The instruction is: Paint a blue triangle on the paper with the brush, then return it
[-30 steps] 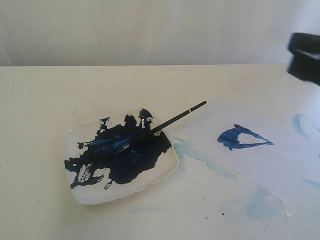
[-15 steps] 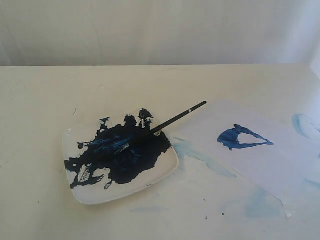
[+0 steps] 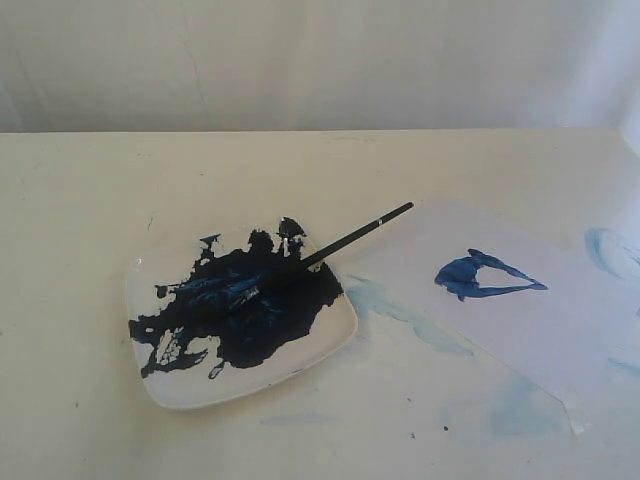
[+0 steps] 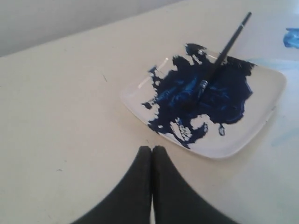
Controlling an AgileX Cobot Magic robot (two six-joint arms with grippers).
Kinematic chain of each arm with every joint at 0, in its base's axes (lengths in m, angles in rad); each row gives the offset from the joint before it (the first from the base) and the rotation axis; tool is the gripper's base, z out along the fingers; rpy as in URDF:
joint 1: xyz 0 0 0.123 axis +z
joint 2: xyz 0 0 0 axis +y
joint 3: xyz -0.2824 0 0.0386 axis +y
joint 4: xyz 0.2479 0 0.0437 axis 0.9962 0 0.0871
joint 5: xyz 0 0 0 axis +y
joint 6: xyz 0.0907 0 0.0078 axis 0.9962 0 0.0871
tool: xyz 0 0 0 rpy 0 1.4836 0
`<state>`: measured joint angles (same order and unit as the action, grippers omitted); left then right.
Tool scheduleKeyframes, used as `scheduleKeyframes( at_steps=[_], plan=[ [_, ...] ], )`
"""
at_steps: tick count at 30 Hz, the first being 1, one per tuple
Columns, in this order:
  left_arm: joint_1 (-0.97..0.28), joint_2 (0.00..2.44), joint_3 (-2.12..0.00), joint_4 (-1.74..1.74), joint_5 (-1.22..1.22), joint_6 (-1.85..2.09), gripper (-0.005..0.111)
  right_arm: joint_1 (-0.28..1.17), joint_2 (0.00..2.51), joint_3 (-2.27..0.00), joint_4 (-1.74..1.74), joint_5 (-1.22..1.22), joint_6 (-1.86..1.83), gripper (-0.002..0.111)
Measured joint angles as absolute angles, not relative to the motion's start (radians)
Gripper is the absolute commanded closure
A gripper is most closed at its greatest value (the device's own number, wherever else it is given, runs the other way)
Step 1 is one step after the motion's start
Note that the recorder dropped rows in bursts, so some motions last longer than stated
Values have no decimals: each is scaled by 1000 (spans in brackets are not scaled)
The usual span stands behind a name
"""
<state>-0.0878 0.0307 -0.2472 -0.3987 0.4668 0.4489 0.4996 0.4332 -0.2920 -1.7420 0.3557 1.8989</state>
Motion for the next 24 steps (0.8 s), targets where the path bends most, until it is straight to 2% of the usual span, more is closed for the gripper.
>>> scheduleKeyframes(
  at_steps=[5, 12, 19, 24],
  plan=[
    [-16, 7, -245, -387, 467, 455, 107, 500, 429, -292, -1740, 356, 1899, 108],
    [-6, 7, -229, -376, 395, 452, 107, 500, 427, -292, -1738, 354, 1899, 108],
    [-5, 4, -45, 15, 299, -107, 107, 500, 425, -292, -1738, 354, 1899, 108],
    [-5, 4, -4, 7, 279, -97, 107, 500, 425, -292, -1738, 354, 1899, 108]
  ],
)
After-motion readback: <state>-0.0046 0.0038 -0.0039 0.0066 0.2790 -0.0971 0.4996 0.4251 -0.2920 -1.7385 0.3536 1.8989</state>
